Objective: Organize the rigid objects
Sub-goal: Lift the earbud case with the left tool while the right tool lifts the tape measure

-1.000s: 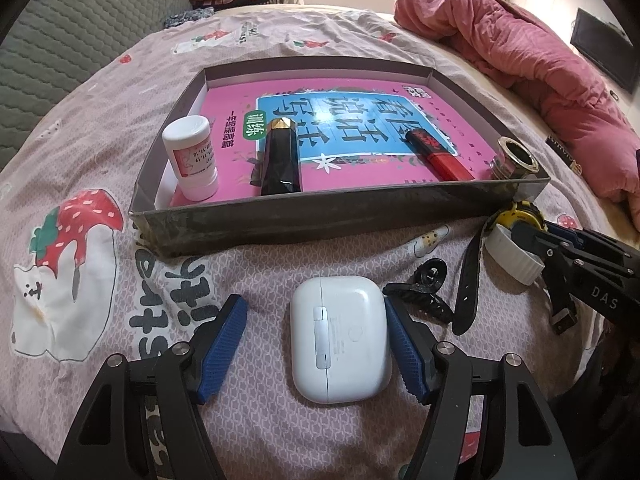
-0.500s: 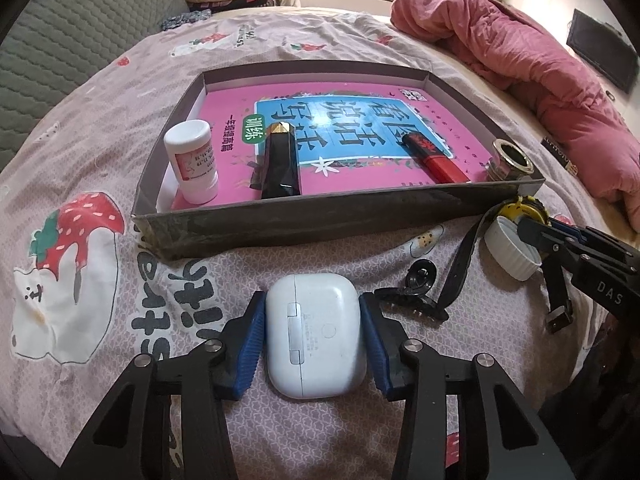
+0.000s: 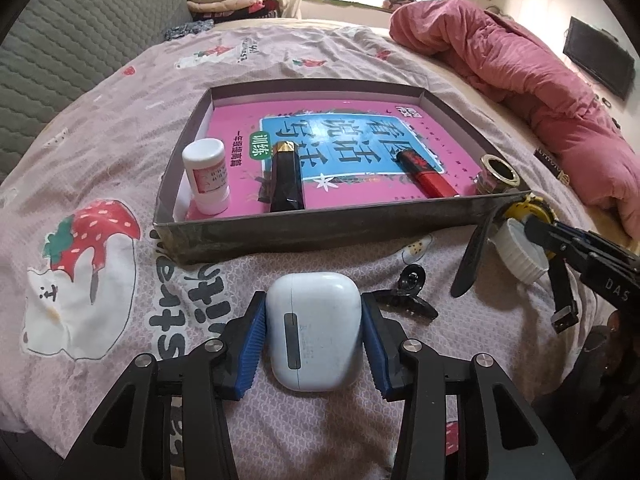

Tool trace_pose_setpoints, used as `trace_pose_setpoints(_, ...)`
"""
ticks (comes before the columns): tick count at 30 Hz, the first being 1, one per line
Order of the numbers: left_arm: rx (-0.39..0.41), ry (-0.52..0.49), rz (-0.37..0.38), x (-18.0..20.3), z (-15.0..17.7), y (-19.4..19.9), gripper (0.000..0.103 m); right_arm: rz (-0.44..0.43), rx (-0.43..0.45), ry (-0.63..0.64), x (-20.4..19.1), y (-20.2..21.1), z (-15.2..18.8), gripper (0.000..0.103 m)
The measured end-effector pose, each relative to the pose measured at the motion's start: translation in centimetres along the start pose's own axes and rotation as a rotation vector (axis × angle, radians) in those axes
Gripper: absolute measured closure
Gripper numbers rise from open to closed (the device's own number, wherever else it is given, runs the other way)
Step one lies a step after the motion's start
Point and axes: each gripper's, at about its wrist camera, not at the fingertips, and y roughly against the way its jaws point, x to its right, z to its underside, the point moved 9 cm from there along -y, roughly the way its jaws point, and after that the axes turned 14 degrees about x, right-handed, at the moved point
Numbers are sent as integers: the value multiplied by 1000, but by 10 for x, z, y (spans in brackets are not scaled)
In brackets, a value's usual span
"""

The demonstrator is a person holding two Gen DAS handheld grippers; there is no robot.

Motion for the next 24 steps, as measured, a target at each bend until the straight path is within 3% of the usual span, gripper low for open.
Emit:
trace_pose_setpoints(14,5,9,7,0,-1,4,57,-6,-61,-57,6,-8,14,79)
trace_pose_setpoints(21,4,13,11,1,-1,5,57,-17,-6,-46,3,-1,4,80)
trace_pose_setpoints(24,2,13,11,1,-1,4,57,-2,-31,-30,3,-5,8,80)
